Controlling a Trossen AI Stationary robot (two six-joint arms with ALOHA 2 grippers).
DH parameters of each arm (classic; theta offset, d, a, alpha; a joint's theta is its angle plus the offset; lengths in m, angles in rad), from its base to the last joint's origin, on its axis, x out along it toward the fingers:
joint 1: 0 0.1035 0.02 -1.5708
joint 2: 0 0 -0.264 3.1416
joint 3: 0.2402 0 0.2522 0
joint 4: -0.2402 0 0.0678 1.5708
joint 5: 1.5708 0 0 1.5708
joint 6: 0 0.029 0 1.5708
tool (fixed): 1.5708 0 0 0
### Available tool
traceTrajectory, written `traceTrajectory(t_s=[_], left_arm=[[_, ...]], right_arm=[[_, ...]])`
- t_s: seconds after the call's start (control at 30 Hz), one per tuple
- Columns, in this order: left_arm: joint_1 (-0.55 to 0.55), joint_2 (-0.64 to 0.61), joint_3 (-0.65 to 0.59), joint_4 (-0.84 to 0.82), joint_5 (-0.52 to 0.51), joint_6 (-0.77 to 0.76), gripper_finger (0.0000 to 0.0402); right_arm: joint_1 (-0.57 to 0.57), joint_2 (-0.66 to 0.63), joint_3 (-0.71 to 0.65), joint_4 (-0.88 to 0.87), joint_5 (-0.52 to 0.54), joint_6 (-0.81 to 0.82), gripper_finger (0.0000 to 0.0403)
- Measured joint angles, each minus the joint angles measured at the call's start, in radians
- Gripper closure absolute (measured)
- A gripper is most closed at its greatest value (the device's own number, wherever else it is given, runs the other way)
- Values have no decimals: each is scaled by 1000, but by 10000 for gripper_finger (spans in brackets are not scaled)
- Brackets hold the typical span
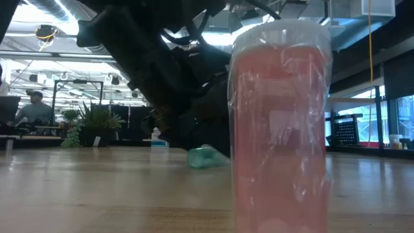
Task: Pick and place medicine bottles onto shelf by color
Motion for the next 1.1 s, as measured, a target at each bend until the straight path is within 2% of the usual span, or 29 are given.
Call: traceTrajectory(t_s=[0.3,0.83,1.1], left_arm=[[0,13,3,5,-17,1,180],[-4,14,2,4,-45,23,287],[-44,3,1,3,-212,33,303]], right_arm=[[0,0,0,1,0,0,202],[0,0,0,1,0,0,202],[0,0,0,1,1,0,202]])
